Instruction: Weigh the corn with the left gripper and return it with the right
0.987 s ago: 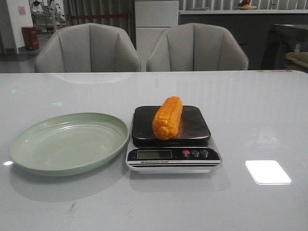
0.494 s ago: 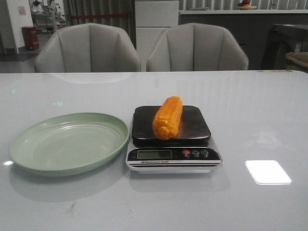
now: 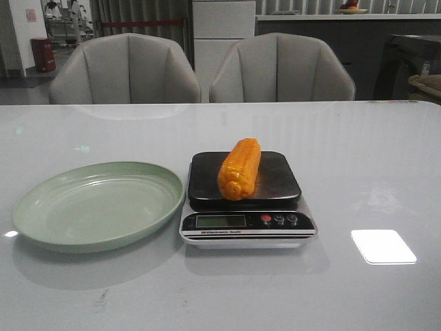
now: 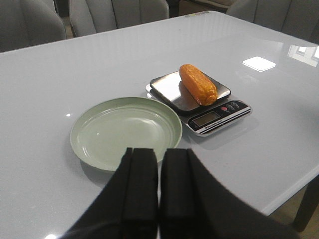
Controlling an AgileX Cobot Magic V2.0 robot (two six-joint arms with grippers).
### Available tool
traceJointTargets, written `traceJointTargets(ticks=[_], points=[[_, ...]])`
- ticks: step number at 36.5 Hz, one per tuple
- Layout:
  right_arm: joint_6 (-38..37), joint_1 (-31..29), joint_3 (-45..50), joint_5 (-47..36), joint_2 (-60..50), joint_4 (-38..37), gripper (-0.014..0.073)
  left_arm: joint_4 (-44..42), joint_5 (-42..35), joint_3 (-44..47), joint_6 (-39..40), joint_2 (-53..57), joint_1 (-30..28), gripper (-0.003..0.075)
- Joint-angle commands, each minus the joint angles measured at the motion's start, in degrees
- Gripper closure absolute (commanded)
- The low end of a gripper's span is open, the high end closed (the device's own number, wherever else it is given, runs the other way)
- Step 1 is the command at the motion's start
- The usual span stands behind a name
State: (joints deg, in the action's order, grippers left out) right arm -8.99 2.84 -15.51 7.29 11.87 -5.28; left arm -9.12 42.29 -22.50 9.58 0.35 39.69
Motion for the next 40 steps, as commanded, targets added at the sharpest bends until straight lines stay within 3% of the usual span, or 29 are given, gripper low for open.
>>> traceJointTargets(ticks=[1,4,14,16,22,31,40], points=[[0.0,-0.3,-6.9,4.3,7.2,0.1,0.0407,-0.4,-5.3,-1.1,-0.1,0.9,0.2,0.0606],[0.0,-0.3,-9.2,8.8,10.8,0.1,0.0407,-0.4,-5.3,-1.1,-0.1,0.9,0.2,0.0606],[0.0,0.5,-9.3,10.9,13.8,0.7,0.0393,-0.4,-5.3,-1.1,-0.1,0.9,0.2,0.0606],[0.0,1.9,-9.9,11.0,15.3,1.6,0.0331,-0.4,-5.3,-1.1,-0.1,0.9,0.2,0.0606],[0.0,8.1,-13.9,12.8,23.6,1.6,-0.0027,-0.4,-5.3,-1.1,-0.1,0.9,0.2,0.0606],[0.0,19.3,-25.8,14.6,39.8,5.7,-0.0008,-0.4,-5.3,-1.1,-0.1,0.9,0.2,0.0606],[-4.1,24.3,-42.7,24.5,58.0,9.4,0.005,-0.4,-5.3,-1.1,-0.1,0.9,0.2,0.0606]])
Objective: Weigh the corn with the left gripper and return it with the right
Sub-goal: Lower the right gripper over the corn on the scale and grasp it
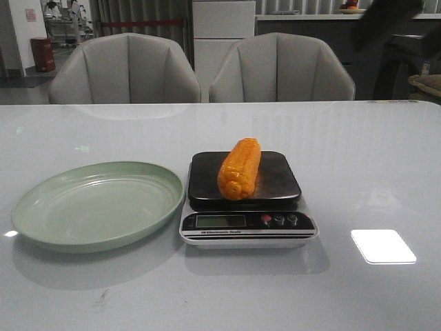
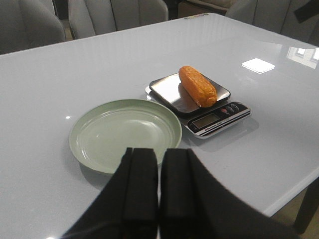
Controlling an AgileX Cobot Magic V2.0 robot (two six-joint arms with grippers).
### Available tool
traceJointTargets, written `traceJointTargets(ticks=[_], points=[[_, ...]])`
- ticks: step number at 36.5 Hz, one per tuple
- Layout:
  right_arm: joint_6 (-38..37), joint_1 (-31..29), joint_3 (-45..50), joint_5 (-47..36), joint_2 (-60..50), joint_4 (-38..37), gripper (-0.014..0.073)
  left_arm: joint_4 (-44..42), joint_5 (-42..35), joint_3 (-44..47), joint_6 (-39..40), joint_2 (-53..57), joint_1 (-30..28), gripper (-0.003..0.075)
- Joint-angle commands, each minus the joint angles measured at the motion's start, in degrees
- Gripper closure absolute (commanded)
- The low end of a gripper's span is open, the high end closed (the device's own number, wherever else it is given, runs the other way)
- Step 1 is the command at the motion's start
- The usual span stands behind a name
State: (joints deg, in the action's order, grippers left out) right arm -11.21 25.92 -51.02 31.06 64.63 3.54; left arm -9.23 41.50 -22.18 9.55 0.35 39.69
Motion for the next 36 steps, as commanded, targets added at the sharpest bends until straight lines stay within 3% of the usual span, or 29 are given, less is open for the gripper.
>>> traceJointTargets(ticks=[1,10,20,36], points=[[-3.0,1.5,-8.7,1.8,6.9,0.5,0.006,-0.3,-4.5,-1.4,-0.1,0.9,0.2,0.0606],[-11.0,4.4,-24.0,8.6,23.5,-1.9,0.0094,-0.3,-4.5,-1.4,-0.1,0.9,0.2,0.0606],[-24.3,8.6,-37.8,19.1,36.2,-10.9,0.0095,-0.3,-4.5,-1.4,-0.1,0.9,0.2,0.0606],[-36.1,10.3,-44.6,27.4,47.6,-12.7,0.0095,-0.3,-4.5,-1.4,-0.1,0.9,0.2,0.0606]])
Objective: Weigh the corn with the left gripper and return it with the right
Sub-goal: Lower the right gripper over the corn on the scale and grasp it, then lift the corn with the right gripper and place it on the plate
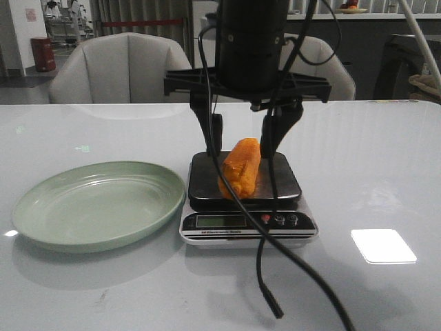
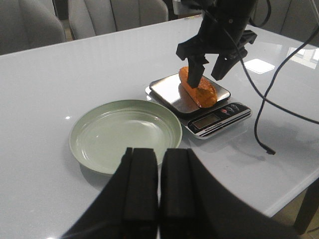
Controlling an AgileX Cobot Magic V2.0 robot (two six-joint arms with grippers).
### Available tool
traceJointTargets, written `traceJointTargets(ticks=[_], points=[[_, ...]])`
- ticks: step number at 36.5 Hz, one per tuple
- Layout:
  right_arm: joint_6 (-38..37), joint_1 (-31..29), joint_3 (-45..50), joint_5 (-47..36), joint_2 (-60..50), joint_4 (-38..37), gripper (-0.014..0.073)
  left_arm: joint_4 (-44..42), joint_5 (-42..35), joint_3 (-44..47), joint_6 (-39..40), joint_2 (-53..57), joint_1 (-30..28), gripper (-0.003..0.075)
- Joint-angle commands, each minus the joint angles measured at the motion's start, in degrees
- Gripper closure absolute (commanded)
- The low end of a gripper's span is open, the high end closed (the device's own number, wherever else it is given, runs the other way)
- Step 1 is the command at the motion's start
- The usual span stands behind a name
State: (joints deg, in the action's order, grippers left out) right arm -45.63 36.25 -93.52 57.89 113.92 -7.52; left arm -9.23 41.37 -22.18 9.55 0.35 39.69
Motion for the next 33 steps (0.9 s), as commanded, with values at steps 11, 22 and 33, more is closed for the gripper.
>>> traceJointTargets(ticks=[11,22,33], points=[[-1.8,0.0,-2.1,-0.2,1.4,0.9,0.0165,-0.3,-4.4,-1.4,-0.1,0.9,0.2,0.0606],[-0.6,2.2,-9.0,0.6,1.4,1.5,0.0416,-0.3,-4.4,-1.4,-0.1,0.9,0.2,0.0606],[1.8,8.5,-11.8,-9.3,2.8,4.7,0.0415,-0.3,-4.4,-1.4,-0.1,0.9,0.2,0.0606]])
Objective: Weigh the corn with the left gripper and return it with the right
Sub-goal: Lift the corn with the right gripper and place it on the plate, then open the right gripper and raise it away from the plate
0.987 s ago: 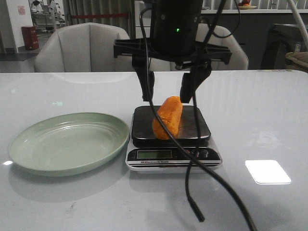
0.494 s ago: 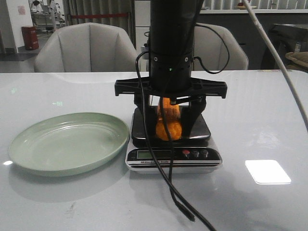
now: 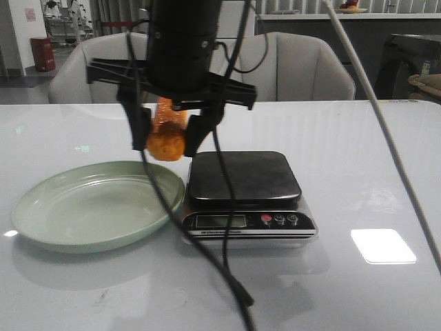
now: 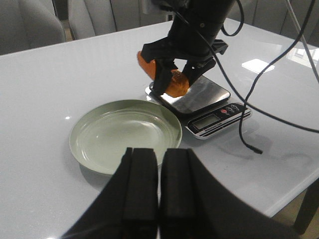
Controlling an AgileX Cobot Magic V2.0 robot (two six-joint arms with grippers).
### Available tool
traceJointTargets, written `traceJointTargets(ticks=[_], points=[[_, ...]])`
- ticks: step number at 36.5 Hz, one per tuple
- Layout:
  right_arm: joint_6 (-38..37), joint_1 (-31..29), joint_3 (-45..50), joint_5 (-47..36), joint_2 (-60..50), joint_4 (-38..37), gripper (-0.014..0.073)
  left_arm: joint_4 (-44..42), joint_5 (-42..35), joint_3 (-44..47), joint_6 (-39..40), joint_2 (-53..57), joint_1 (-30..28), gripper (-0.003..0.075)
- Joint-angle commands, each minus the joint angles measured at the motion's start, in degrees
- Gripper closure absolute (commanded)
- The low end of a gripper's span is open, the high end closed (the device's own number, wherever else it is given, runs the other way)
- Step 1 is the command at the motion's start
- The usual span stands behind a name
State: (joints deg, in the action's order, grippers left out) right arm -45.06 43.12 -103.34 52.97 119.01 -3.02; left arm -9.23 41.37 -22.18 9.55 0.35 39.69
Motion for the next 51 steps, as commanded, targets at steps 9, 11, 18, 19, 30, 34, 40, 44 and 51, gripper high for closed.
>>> traceJointTargets(ticks=[9,11,18,19,30,34,40,44,51], points=[[1.6,3.6,-2.0,-6.5,2.7,5.9,0.0305,-0.3,-4.4,-1.4,-0.1,0.9,0.2,0.0606],[2.4,3.8,-2.0,-6.9,3.8,7.1,0.023,-0.3,-4.4,-1.4,-0.1,0.9,0.2,0.0606],[2.9,4.1,-4.0,-7.2,5.4,8.6,-0.0013,-0.3,-4.4,-1.4,-0.1,0.9,0.2,0.0606],[3.1,4.1,-4.4,-7.0,5.2,8.4,-0.0016,-0.3,-4.4,-1.4,-0.1,0.9,0.2,0.0606],[11.5,1.3,-8.6,-0.8,0.9,5.8,-0.0012,-0.3,-4.4,-1.4,-0.1,0.9,0.2,0.0606],[20.2,-0.5,-8.6,3.4,-1.7,5.8,-0.0012,-0.3,-4.4,-1.4,-0.1,0.9,0.2,0.0606],[32.2,-4.4,-8.3,11.5,-6.4,6.0,-0.0012,-0.3,-4.4,-1.4,-0.1,0.9,0.2,0.0606],[36.4,-6.4,-5.9,11.8,-10.2,6.0,-0.0012,-0.3,-4.4,-1.4,-0.1,0.9,0.2,0.0606],[39.3,-11.0,6.3,6.5,-21.9,6.2,-0.0012,-0.3,-4.4,-1.4,-0.1,0.9,0.2,0.0606]])
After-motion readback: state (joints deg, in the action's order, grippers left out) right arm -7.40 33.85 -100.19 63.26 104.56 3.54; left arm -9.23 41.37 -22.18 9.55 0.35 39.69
